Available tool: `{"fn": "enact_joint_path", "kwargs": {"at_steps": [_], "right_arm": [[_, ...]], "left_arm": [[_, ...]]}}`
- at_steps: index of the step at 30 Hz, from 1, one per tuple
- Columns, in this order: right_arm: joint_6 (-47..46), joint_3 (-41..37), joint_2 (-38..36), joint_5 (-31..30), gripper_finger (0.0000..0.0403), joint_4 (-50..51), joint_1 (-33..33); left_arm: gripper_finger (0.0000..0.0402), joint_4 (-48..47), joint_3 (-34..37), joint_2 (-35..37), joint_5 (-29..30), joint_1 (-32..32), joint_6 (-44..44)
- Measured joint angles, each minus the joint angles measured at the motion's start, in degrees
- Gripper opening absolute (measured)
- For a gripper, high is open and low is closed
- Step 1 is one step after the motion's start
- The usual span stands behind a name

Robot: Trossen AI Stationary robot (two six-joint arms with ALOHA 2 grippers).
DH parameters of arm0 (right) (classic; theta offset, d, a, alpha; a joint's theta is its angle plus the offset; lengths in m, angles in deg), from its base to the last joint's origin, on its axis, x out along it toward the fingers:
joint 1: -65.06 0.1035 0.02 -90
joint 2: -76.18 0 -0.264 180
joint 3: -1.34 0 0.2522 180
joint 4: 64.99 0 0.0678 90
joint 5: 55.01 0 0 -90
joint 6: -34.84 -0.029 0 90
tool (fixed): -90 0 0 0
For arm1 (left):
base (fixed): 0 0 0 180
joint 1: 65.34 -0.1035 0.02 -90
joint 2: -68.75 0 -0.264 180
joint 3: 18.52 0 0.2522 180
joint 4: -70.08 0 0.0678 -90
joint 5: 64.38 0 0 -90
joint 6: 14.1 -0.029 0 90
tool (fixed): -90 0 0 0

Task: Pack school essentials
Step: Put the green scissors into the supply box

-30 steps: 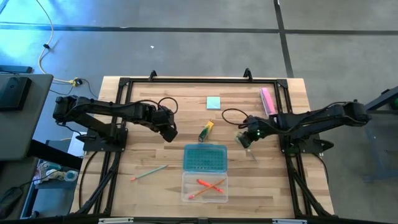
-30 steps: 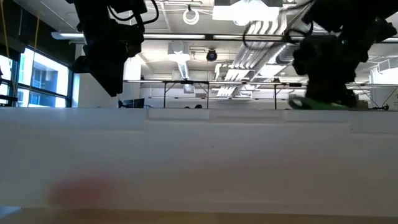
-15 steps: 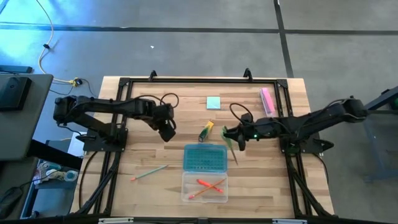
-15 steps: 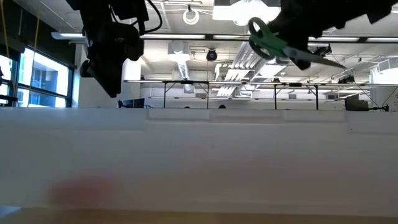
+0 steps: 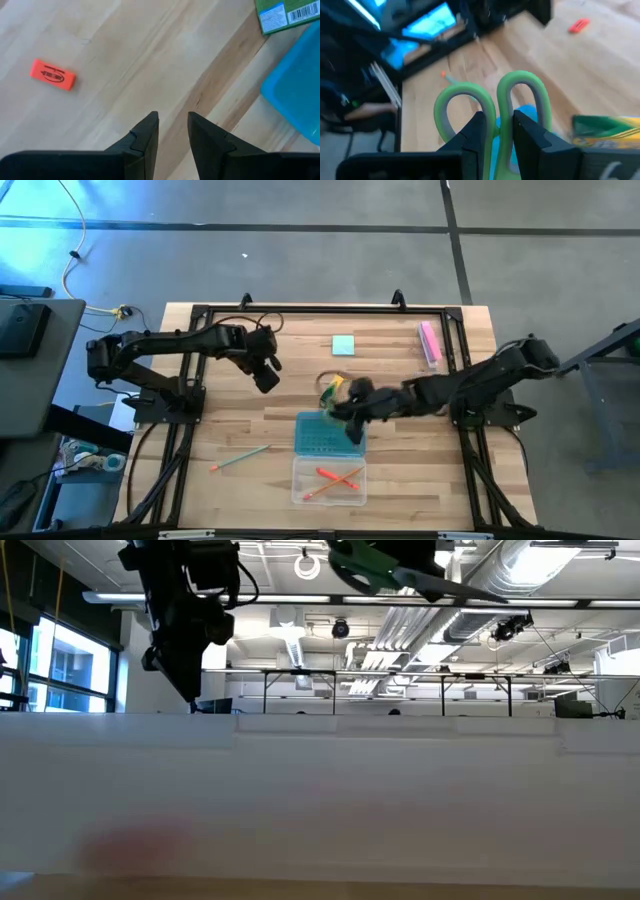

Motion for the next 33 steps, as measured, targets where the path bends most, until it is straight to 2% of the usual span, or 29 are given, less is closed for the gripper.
{"fn": "enact_joint_path", "kwargs": {"at_steps": [5, 11, 23, 33], "right_arm": [[0.01, 8.96, 9.08, 0.71, 0.0058, 7.58, 2.61], [-1.39, 15.92, 17.61, 1.90, 0.0058, 8.81, 4.69], [-2.80, 19.26, 27.80, 2.13, 0.0058, 8.08, 8.42], [0.13, 19.28, 29.51, 2.23, 0.0060, 7.97, 10.06]], "left_arm": [[0.0093, 0.02, 0.00, 0.00, -1.98, -1.86, -3.52], [0.0093, -0.17, 0.00, 0.00, -1.96, -2.23, -6.60], [0.0094, -0.07, 0.00, 0.00, -1.72, -2.21, -8.09], [0.0094, -0.07, 0.00, 0.00, -1.72, -1.93, -7.75]]}}
